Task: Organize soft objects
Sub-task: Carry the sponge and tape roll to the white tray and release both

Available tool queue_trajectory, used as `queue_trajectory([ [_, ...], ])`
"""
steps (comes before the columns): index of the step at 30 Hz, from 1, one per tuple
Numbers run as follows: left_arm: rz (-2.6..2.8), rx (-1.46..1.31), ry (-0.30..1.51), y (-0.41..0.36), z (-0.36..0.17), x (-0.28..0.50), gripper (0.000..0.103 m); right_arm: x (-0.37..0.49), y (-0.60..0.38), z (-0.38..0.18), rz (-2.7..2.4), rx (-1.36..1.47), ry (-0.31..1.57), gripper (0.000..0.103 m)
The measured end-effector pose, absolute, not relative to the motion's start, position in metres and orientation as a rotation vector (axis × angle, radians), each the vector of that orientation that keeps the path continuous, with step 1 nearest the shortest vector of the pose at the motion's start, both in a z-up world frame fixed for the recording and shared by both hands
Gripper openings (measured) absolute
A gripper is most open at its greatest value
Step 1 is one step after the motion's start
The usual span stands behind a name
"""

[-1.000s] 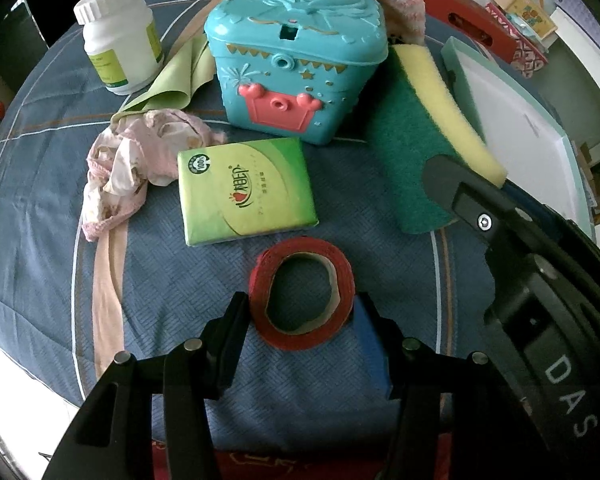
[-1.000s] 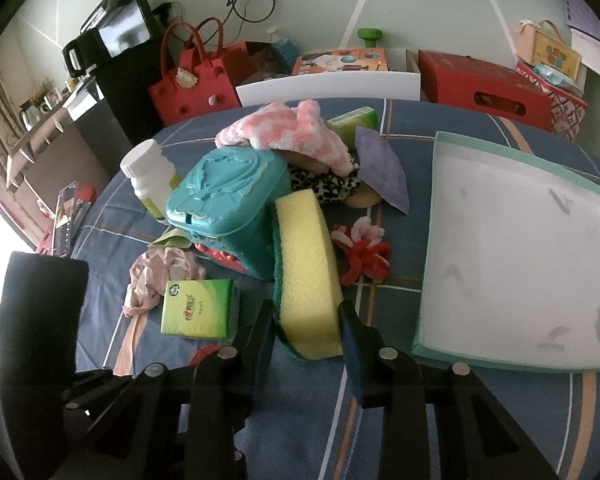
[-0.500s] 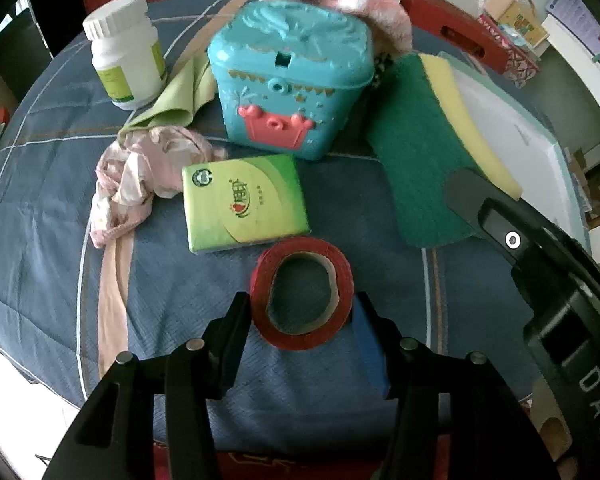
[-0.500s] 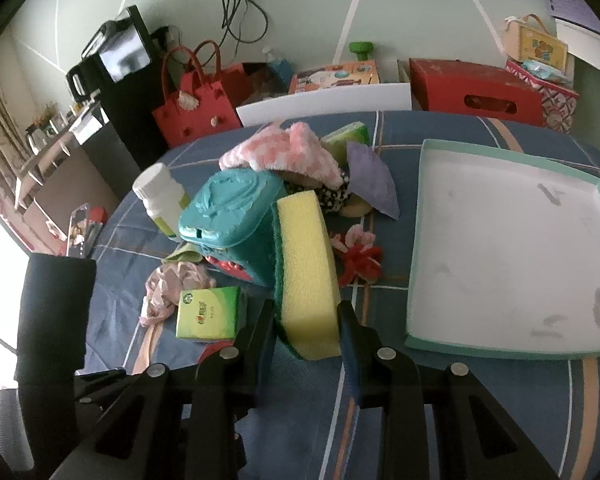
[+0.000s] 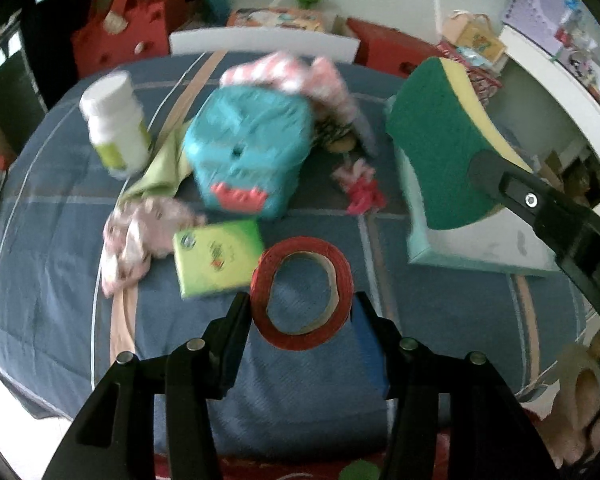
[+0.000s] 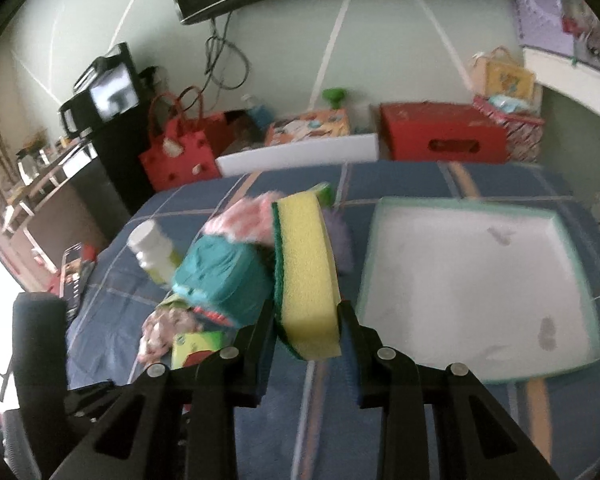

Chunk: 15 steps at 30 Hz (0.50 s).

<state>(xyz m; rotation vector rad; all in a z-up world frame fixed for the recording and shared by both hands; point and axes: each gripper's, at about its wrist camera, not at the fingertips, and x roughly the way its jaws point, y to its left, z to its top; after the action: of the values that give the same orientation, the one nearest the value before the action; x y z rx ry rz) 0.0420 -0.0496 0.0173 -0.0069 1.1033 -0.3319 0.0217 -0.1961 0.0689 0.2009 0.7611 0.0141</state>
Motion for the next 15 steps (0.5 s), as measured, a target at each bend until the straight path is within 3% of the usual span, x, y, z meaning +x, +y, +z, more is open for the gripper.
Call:
queue_trajectory([
  [8, -0.385, 0.017, 1.007, -0.081, 0.065, 0.072, 0.053, 0.04, -0.242, 0.098, -0.123, 0.268, 0.742, 0.032],
  [15, -0.43, 0.017, 0.991, -0.117, 0.07, 0.1, 0.053, 0.049, -0.283, 0.109, -0.259, 0.315, 0.719, 0.032],
])
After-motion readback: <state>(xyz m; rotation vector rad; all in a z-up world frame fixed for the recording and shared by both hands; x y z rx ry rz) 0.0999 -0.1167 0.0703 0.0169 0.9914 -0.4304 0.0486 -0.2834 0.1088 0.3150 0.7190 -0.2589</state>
